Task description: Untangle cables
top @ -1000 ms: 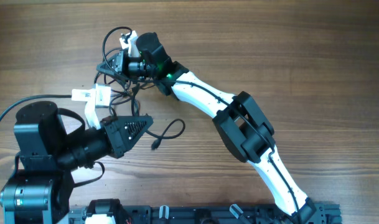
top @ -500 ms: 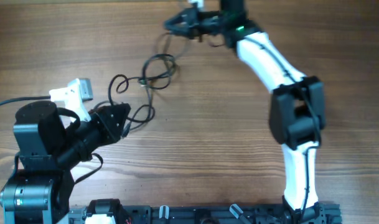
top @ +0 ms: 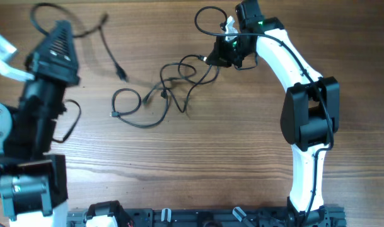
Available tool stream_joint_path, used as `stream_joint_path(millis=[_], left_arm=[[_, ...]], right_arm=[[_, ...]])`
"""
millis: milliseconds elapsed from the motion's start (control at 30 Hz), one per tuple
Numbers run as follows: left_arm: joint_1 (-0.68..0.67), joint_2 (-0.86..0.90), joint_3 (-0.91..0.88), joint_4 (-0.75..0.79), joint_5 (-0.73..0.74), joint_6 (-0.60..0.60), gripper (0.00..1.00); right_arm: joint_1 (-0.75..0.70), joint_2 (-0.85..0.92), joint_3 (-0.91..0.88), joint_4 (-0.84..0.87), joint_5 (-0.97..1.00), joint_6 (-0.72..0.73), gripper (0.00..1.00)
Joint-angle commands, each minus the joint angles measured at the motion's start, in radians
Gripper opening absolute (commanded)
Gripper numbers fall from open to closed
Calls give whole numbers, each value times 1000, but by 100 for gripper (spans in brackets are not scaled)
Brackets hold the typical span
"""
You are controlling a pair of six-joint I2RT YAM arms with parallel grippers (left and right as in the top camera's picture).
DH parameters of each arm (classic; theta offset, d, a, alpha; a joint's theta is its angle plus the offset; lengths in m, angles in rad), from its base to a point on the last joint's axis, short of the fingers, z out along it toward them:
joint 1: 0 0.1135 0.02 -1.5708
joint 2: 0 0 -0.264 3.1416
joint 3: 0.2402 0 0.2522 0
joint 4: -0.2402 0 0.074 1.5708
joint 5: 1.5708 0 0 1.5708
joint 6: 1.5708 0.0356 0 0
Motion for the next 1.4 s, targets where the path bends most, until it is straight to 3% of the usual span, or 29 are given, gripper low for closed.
stream_joint_path(millis=[0,167,300,500,633,733,833,967,1100,1167,1267,1367], left_arm=[[97,83,153,22,3,-114,4],[178,247,475,-51,176,-114,4],[178,340,651,-65,205,-169,4],[178,412,777,129,187,-370,4],[178,428,803,191,23,-487,4],[178,429,803,126,58,-487,4],[162,433,802,-81,188,-386,4],[114,433,802,-391,228,-183,4],[38,433,802,-600,247,-42,4],[8,432,802,-631,286,-19,4],[-17,432,802,-629,363,-20,4],[-17,432,803,-626,433,-79,4]], right_arm=[[-16,4,2,-28,114,-32,4],[-15,30,2,-62,130,-52,4],[-15,34,2,-71,154,-56,4],[-15,34,2,-98,201,-59,4],[-14,35,2,-100,201,-73,4],[-13,35,2,-106,193,-120,4],[-13,35,3,-121,126,-224,6],[-14,29,6,-171,71,-301,32],[-13,-55,29,-180,64,-351,43],[-8,-121,39,-168,19,-401,48],[3,-245,39,-124,-72,-444,72],[23,-309,39,-70,-154,-451,77]])
